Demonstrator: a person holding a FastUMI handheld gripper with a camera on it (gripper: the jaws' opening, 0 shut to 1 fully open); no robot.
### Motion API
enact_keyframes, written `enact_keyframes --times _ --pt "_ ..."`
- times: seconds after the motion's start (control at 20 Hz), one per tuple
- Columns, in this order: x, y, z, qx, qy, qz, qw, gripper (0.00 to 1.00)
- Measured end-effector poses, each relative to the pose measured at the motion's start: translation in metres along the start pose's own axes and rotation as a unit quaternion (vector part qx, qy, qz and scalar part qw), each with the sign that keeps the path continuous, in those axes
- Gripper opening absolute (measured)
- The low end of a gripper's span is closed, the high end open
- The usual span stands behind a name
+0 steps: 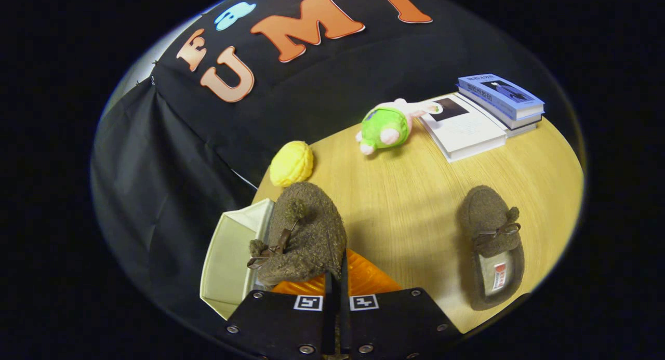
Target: Open the storage box then place both shoes into the box .Put the left shoe in first, then the right shoe, with the right side of both shoes facing outward in a uniform manner.
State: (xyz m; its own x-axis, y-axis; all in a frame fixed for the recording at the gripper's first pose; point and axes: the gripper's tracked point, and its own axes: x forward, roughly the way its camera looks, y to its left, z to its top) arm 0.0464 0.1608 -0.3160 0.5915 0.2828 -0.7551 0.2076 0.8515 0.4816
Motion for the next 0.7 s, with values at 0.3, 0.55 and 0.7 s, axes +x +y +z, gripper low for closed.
enact_keyframes --times 0.3,0.55,0.7 --pt "-0.017 0.076 0.024 -0.005 -0.028 0.048 0.998 0.04" --pt "0.009 0.123 0.000 0.006 0.007 0.069 0.998 0.04" --pt "0.040 0.139 -0.030 0.005 0.058 0.066 0.996 0.04"
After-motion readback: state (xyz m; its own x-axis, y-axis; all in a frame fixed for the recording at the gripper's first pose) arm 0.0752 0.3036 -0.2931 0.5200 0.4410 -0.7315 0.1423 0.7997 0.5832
